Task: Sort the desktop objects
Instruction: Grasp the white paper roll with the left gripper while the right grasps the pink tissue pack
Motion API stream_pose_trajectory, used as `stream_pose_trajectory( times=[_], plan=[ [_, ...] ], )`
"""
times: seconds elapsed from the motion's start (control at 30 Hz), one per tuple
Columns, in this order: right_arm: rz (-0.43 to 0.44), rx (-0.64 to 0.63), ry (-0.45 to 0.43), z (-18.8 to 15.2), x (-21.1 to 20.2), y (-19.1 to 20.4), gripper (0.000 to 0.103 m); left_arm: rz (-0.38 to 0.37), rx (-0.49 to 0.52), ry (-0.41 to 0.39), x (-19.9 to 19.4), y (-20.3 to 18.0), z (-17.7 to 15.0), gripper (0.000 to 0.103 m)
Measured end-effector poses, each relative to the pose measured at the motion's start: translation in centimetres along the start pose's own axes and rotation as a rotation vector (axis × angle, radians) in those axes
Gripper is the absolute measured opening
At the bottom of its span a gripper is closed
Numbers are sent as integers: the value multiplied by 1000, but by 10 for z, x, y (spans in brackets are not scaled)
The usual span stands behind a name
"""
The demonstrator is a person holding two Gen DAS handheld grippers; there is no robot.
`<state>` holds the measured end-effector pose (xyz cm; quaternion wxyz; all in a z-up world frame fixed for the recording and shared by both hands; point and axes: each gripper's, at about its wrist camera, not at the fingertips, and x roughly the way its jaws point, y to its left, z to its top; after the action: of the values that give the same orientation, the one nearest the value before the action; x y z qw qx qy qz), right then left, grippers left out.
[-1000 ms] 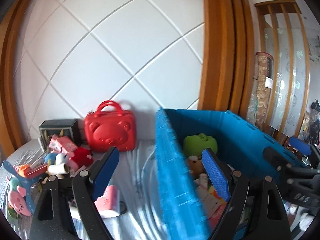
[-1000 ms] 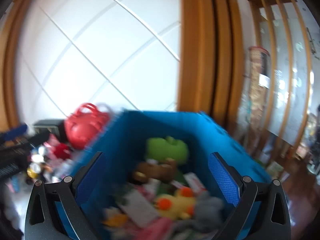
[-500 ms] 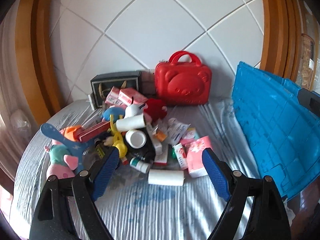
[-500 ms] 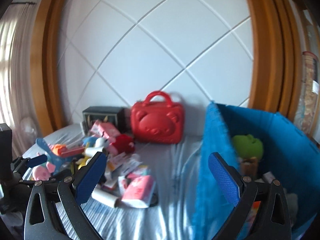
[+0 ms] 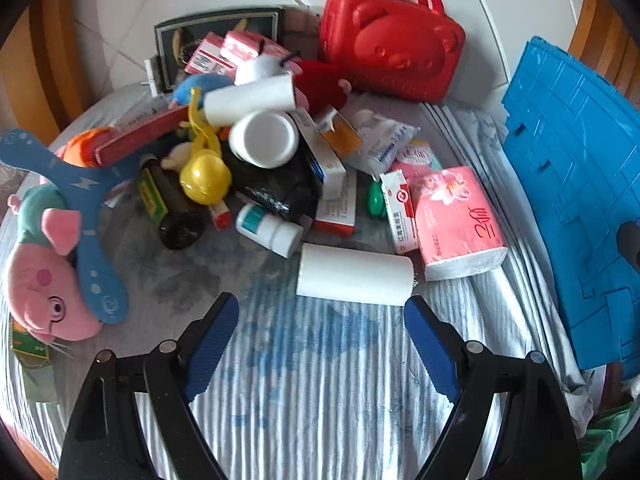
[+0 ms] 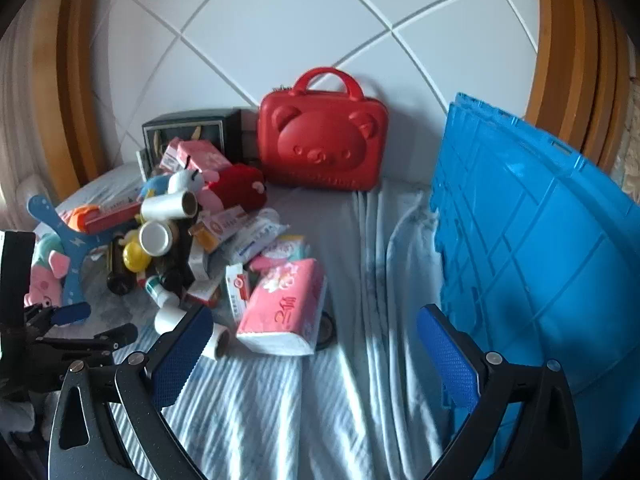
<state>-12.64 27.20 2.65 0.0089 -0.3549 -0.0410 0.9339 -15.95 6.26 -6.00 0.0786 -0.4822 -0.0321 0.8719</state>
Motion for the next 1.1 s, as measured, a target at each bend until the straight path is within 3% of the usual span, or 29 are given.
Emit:
stream_pose_trajectory(
  times=[0.13, 0.27, 0.37, 0.47, 0.63, 0.77, 0.93, 1.03, 1.1],
  plan=[
    [-2, -10, 51, -2, 27, -6, 103, -15, 21, 47, 40, -26, 5, 85],
    [-4, -15, 96, 2, 58, -17, 103, 59, 64, 70, 73, -42, 10, 86],
    [19, -10, 147, 2, 83, -20, 103, 80, 82, 57, 74, -42, 13, 87],
    [62, 12, 208, -3, 107, -19, 103, 117, 89, 79, 69, -28, 10, 87],
    [116, 31, 269, -14, 130, -10, 103, 217, 41, 171, 69, 29, -12, 87],
    [119, 60, 278, -16, 137, -14, 103, 200, -37, 150, 52, 47, -4, 87],
    [99, 88, 273, -14, 136, -28, 103, 41, -9, 61, 42, -7, 19, 87],
    [91, 102, 267, -12, 133, -38, 103, 57, 108, 41, 60, -53, 24, 87],
    [88, 107, 265, -11, 133, -41, 103, 81, 160, 74, 78, -69, 25, 87]
  ],
)
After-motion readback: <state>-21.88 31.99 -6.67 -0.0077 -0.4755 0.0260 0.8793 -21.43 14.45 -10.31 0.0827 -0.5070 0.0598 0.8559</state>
